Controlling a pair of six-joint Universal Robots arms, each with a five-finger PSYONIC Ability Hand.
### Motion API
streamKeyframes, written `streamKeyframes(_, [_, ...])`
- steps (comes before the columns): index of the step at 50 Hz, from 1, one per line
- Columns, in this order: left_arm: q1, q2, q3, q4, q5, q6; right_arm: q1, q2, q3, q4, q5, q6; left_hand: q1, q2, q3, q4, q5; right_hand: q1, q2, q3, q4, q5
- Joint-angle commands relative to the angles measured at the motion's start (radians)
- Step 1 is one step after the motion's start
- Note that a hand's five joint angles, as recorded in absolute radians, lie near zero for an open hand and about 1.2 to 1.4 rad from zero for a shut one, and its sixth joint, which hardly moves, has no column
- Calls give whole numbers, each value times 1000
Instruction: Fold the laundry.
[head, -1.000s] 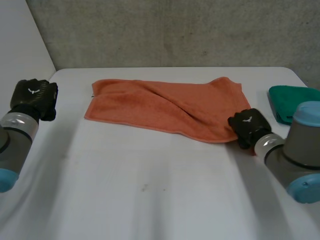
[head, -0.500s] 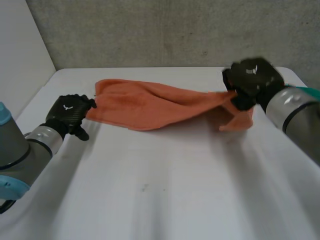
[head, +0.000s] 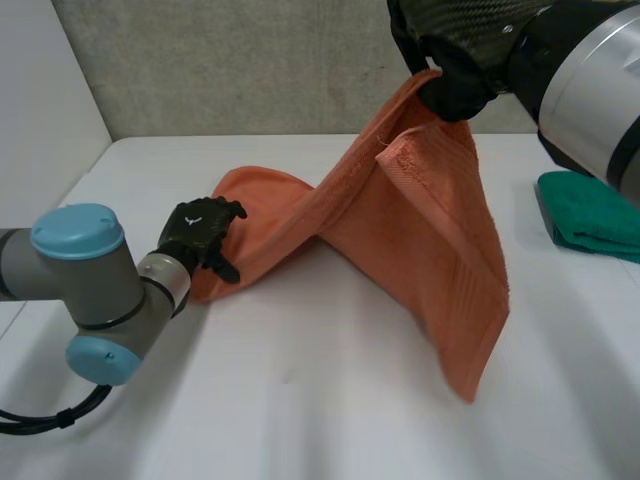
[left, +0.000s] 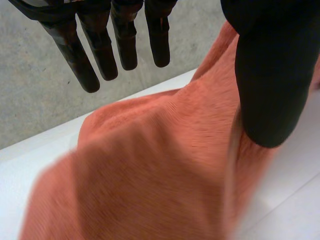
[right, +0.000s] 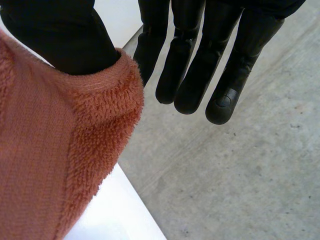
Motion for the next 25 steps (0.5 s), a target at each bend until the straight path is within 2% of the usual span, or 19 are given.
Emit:
streamKeyframes(1, [-1,-63,57,-12,-24,5,-12,-37,18,12,-2,-2,268,281,281,285,282,408,219,217,208,229])
streamKeyframes(4, [0,-86,83,-14,-42,10,-18,-43,22,18,-2,-2,670,682,682,686,684,408,219,217,208,229])
streamKeyframes(6, [2,-104,97,-17,-50,21,-20,-54,33,20,0,-3,765,777,777,781,779,408,219,217,208,229])
streamKeyframes(13, [8,-122,87,-80,-45,80,-23,-66,67,15,-3,-6,651,663,663,667,665,408,219,217,208,229])
streamKeyframes(17, [5,-98,67,-129,-44,80,-21,-66,87,14,-5,-9,492,505,505,509,506,408,219,217,208,229])
streamKeyframes(19, [2,-47,45,-155,-39,79,-20,-66,91,14,-5,-9,337,349,349,353,351,408,219,217,208,229])
streamKeyframes(25, [-3,45,-35,-167,-34,84,-18,-58,102,12,-6,-11,237,249,249,253,251,408,219,217,208,229])
